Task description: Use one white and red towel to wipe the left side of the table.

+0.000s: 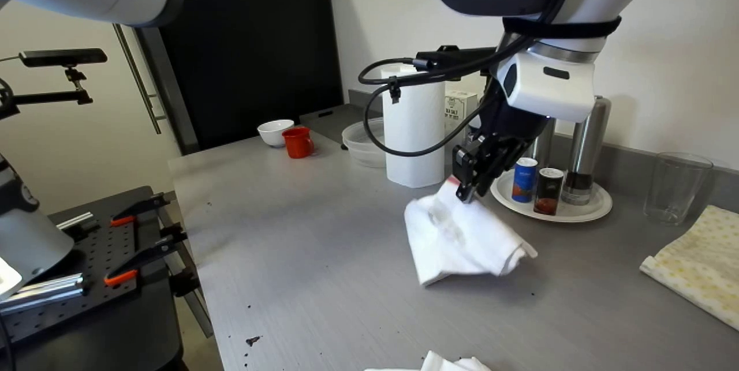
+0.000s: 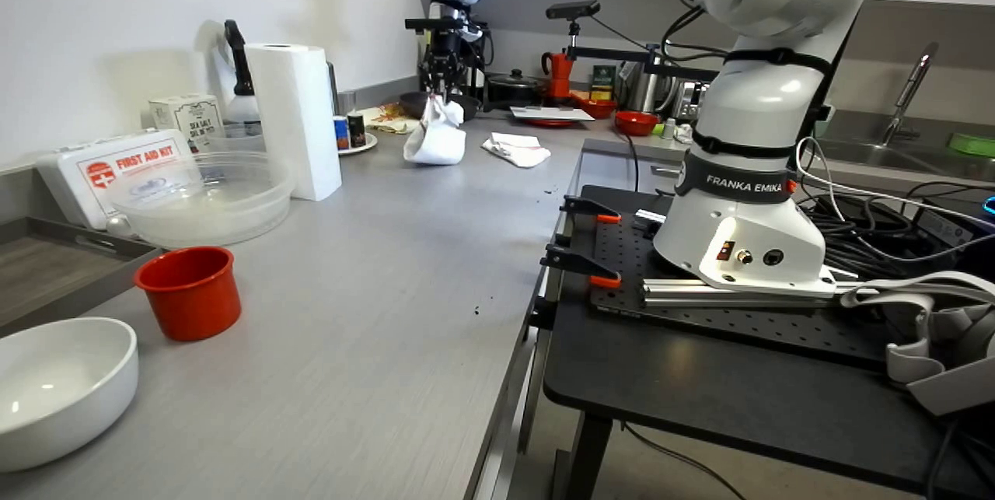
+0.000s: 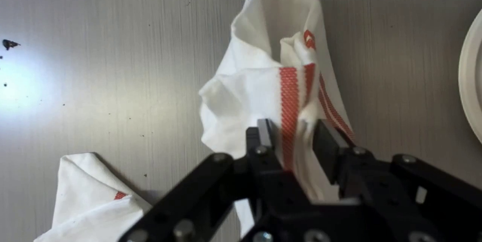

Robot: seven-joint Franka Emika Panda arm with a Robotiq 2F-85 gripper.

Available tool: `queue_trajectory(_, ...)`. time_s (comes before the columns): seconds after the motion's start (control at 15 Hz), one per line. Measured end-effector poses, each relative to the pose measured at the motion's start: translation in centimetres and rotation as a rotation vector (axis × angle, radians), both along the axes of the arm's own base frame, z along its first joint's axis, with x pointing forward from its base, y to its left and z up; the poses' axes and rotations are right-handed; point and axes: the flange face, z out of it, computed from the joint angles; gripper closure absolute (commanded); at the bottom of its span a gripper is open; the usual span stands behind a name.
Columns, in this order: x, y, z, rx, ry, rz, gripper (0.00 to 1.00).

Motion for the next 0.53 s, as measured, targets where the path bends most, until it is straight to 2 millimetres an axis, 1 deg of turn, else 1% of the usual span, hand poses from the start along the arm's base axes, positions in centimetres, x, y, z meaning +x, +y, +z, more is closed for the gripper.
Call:
queue_trajectory(0.07,0.1,0.0,0.2,0.007,-0.012,-0.004,0.27)
queue_trajectory(0.27,0.2,-0.2,0.8,0.022,-0.045,-0.008,0.04)
queue_trajectory(0.33,0.3,-0.3,1.0,0.024,-0.055,-0.009,0.01)
queue_trajectory(0.4,0.3,-0.4,1.2,0.027,-0.064,-0.011,0.15)
queue_trajectory(0.47,0.3,-0.5,1.4,0.028,-0.071,-0.012,0.07)
queue_trajectory(0.53,0.3,-0.6,1.6,0.028,-0.076,-0.013,0.01)
